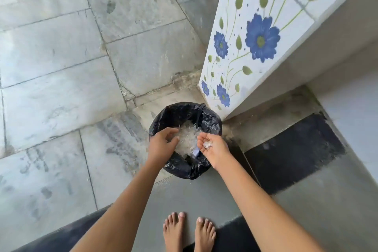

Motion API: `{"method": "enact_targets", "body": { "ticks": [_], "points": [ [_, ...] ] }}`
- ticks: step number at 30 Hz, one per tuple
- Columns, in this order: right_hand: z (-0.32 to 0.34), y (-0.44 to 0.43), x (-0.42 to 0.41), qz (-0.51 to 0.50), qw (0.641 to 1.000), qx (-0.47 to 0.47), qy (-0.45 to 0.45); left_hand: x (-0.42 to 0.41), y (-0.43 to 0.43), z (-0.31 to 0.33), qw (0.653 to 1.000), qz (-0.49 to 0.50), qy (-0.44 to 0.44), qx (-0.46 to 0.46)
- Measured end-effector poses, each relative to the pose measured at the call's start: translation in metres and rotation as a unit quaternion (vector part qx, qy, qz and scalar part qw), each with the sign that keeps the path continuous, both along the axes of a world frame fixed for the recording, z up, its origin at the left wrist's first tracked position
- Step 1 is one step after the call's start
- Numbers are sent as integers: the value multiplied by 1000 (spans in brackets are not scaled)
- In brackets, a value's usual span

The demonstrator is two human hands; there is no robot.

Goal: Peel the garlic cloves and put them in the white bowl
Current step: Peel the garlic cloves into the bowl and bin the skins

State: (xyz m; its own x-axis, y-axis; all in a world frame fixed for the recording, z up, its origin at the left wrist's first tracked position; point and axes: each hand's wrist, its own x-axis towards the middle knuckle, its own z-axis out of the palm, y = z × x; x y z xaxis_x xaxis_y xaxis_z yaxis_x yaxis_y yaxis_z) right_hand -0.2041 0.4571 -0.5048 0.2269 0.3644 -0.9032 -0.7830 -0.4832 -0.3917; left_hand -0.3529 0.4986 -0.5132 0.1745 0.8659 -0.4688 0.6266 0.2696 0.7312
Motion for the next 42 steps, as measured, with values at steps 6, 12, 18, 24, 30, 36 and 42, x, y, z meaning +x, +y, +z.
{"method": "enact_targets", "body": {
  "ticks": [6, 12, 18, 24, 30, 36, 42],
  "points": [
    [-89, 24, -8, 55, 998, -10, 20, 3, 14, -109, 1000, -21, 11, -21],
    [-110, 28, 1, 64, 996, -24, 58, 16, 18, -116, 1000, 16, -21, 0],
    [-118, 36, 0, 43, 993, 1, 107, 52, -11, -128, 976, -170, -133, -32],
    [-113, 29, 5, 55, 996, 13, 73, 58, 13, -128, 988, -46, -104, -104],
    [-79, 36, 6, 83, 988, 95, 88, 44, -9, -124, 987, -37, -63, -142],
    [-12, 11, 4, 310, 881, 113, -339, 28, -1, -38, 999, 15, 44, -16],
    [140, -24, 2, 372, 720, 134, -569, 25, -12, 138, 991, -52, 62, 102]
  ]
}}
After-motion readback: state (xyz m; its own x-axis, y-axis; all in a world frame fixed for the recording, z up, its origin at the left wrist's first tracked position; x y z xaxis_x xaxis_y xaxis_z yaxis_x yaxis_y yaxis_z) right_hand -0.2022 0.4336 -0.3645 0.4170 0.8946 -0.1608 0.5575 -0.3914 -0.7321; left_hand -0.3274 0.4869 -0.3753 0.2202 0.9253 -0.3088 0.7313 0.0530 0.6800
